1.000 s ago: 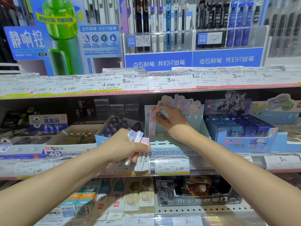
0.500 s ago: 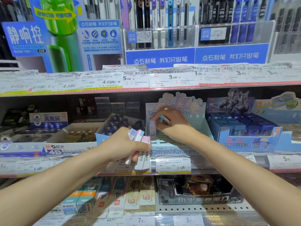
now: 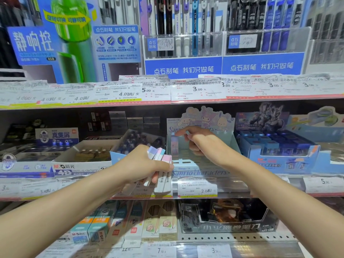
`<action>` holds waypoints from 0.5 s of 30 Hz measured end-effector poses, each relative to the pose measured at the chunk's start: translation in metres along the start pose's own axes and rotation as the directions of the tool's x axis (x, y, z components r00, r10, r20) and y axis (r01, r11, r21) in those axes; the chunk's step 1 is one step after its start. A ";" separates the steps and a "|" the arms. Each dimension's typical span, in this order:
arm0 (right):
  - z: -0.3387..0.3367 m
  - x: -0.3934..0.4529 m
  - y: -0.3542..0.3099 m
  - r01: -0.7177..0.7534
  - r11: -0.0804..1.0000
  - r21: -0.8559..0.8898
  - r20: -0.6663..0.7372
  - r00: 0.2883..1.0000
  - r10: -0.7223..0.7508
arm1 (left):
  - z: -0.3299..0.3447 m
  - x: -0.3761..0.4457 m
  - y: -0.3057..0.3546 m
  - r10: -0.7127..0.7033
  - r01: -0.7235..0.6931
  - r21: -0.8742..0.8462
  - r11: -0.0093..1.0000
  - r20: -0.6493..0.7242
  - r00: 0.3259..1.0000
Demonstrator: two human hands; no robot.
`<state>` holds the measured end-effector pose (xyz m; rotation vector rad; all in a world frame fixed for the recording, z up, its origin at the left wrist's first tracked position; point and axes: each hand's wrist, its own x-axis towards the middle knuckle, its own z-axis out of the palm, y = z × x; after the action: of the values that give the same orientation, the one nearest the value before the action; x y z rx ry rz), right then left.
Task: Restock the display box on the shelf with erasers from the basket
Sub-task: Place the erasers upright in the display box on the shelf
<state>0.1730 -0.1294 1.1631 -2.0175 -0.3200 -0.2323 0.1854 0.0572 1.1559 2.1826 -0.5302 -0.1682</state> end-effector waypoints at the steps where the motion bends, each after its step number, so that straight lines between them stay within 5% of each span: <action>1: -0.001 -0.003 -0.002 0.015 0.998 0.059 0.015 1.000 -0.016 | 0.000 0.000 0.000 0.001 -0.001 0.001 1.000 0.003 1.000; 8: -0.010 -0.016 -0.007 0.115 0.917 0.382 -0.059 0.993 -0.100 | -0.001 -0.001 0.001 -0.015 0.015 -0.002 1.000 0.009 1.000; 15: -0.010 -0.005 -0.006 0.134 0.969 0.206 -0.249 0.965 -0.080 | -0.001 -0.001 0.001 -0.018 0.018 -0.005 1.000 0.005 1.000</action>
<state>0.1658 -0.1363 1.1714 -1.7323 -0.2896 -0.4829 0.1840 0.0575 1.1572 2.1832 -0.5124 -0.1845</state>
